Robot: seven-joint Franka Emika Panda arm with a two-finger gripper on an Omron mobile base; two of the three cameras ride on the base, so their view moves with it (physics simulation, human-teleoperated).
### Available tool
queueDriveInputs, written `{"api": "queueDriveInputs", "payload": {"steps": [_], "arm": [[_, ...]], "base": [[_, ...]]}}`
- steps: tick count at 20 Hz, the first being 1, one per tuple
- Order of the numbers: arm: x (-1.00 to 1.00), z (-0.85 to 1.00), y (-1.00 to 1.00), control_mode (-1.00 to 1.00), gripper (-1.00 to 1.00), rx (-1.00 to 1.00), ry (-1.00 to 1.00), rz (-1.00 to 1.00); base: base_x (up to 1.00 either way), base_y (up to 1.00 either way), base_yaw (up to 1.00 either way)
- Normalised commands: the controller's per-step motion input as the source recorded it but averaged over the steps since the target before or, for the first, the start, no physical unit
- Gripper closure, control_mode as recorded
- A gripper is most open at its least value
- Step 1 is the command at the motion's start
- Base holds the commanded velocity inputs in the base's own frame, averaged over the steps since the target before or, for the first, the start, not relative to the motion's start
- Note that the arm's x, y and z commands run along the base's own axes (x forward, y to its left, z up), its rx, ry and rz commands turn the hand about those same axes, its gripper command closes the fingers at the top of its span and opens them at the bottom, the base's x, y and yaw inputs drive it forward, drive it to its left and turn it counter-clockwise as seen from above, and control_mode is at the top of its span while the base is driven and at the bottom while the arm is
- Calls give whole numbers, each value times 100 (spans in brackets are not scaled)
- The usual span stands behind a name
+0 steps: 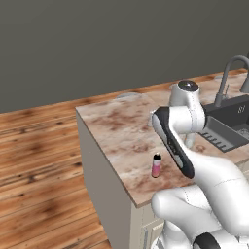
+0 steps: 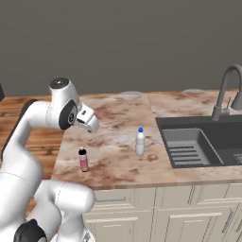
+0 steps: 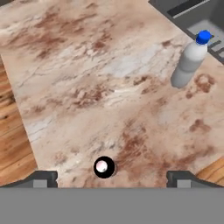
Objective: Move the drinks to the dining counter.
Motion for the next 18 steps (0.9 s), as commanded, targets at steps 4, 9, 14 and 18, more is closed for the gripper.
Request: {"api": "queueDriveInputs", "payload": {"steps": [4, 9, 14, 18], "arm": [[-71, 47, -31, -100, -100, 5, -4, 14], [-85, 28, -21, -100, -100, 4, -13, 19], [-76, 36, -9, -100, -100, 1, -15, 19], [-52, 27, -1, -100, -100, 0, -8, 12]], "base": [[0, 0, 0], [0, 0, 0], [0, 0, 0], [0, 0, 0]]}}
